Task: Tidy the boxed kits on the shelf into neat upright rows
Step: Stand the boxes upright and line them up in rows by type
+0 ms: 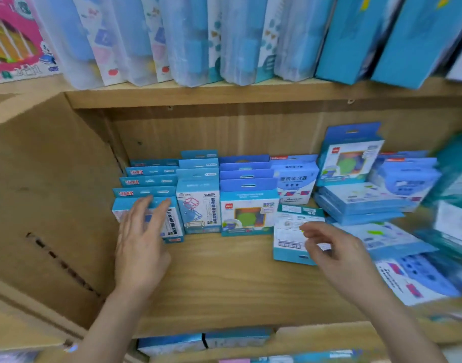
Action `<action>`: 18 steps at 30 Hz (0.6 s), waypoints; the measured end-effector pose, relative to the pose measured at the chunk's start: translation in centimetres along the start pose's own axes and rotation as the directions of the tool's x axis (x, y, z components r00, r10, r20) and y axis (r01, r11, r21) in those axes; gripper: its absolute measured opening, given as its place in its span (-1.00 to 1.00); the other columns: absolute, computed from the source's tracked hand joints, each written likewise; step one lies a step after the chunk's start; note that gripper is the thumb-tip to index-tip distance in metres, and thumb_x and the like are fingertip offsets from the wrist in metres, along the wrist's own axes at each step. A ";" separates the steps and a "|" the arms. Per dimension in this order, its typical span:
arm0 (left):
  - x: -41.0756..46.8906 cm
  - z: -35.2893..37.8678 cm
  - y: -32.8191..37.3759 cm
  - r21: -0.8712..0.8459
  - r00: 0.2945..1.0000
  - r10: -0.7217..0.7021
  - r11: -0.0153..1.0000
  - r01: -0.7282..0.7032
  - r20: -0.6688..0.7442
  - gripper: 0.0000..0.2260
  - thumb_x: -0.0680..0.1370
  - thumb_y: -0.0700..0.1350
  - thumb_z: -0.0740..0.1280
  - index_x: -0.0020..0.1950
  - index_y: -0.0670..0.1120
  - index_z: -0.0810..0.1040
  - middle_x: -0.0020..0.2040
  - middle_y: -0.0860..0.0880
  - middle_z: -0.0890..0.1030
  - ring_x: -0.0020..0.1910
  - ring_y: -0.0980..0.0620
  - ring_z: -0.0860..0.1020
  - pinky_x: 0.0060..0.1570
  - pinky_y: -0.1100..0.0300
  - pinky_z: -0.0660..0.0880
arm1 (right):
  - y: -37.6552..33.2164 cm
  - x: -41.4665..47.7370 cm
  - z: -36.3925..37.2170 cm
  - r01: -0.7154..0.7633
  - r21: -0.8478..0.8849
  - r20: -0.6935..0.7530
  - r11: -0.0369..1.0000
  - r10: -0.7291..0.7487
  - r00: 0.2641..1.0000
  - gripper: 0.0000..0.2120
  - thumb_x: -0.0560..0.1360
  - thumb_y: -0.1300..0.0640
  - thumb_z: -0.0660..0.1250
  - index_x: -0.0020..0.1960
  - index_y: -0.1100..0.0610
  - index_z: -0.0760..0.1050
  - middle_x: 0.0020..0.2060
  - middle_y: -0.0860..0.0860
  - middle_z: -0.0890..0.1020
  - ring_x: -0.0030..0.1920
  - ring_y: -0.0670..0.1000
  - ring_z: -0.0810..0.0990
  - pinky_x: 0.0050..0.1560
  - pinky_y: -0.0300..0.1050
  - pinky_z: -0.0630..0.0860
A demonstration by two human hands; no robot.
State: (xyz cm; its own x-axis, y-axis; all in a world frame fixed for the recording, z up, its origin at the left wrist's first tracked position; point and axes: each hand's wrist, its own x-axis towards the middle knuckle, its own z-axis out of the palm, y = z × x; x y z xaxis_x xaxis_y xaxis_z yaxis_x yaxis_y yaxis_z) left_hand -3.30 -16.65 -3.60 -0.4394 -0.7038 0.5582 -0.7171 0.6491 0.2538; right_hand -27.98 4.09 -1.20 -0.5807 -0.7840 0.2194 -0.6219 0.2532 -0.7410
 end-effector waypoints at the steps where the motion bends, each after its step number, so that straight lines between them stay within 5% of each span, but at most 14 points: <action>1: -0.3 -0.2 1.0 -0.039 1.000 0.011 0.999 -0.012 -0.011 -0.27 0.19 -0.47 0.42 0.34 -0.11 0.42 0.35 -0.21 0.36 0.29 -0.26 0.34 0.26 -0.24 0.37 | 0.7 -0.4 -1.0 -0.003 -0.062 -0.020 0.998 0.002 1.000 -0.72 0.46 0.28 0.39 0.05 -0.05 0.56 -0.08 -0.08 0.65 -0.09 -0.17 0.59 -0.13 -0.42 0.46; 4: -1.3 0.3 4.7 -0.166 0.992 0.120 0.978 -0.126 -0.043 -0.48 0.31 -0.44 0.41 0.24 -0.14 0.52 0.27 -0.18 0.45 0.20 -0.22 0.44 0.10 -0.15 0.49 | 2.6 -1.5 -3.1 0.004 -0.233 -0.086 0.973 -0.024 0.996 -0.71 0.42 0.28 0.43 0.11 0.06 0.59 -0.03 0.00 0.64 -0.02 0.05 0.59 -0.03 -0.10 0.53; 8: -3.4 2.4 10.6 -0.369 0.948 0.319 0.882 -0.294 0.007 -0.78 0.47 -0.17 0.28 0.07 0.03 0.58 0.10 0.06 0.56 0.05 0.04 0.53 -0.03 0.11 0.54 | 5.7 -2.8 -5.8 0.030 -0.412 -0.114 0.911 -0.084 0.990 -0.60 0.34 0.27 0.50 0.16 0.11 0.58 0.09 0.09 0.61 0.13 0.18 0.55 0.12 -0.04 0.45; 13: -5.7 4.7 19.3 -0.515 0.869 0.494 0.750 -0.416 0.017 -0.88 0.52 -0.06 0.26 0.01 0.08 0.53 0.00 0.14 0.54 -0.05 0.11 0.55 -0.13 0.18 0.54 | 10.1 -4.3 -10.3 0.001 -0.510 -0.190 0.860 -0.114 0.975 -0.43 0.27 0.21 0.56 0.24 0.02 0.49 0.17 0.08 0.52 0.20 0.20 0.46 0.05 0.22 0.51; 18: -6.0 5.6 28.1 -0.517 0.842 0.533 0.746 -0.421 0.084 -0.87 0.52 -0.05 0.25 0.02 0.07 0.56 0.02 0.13 0.55 -0.02 0.10 0.53 -0.06 0.18 0.51 | 13.8 -5.0 -16.9 -0.170 -0.603 -0.312 0.779 -0.035 0.949 -0.32 0.26 -0.04 0.54 0.33 -0.09 0.39 0.34 0.05 0.41 0.40 0.14 0.25 0.06 0.30 0.41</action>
State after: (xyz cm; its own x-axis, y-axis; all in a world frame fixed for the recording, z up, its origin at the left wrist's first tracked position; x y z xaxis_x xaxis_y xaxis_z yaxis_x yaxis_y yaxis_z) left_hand -23.85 4.14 -4.26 -0.7975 -0.2710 0.5390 -0.0707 0.9293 0.3625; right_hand -42.53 21.12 -1.87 -0.6935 -0.5760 0.4326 -0.7030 0.6722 -0.2320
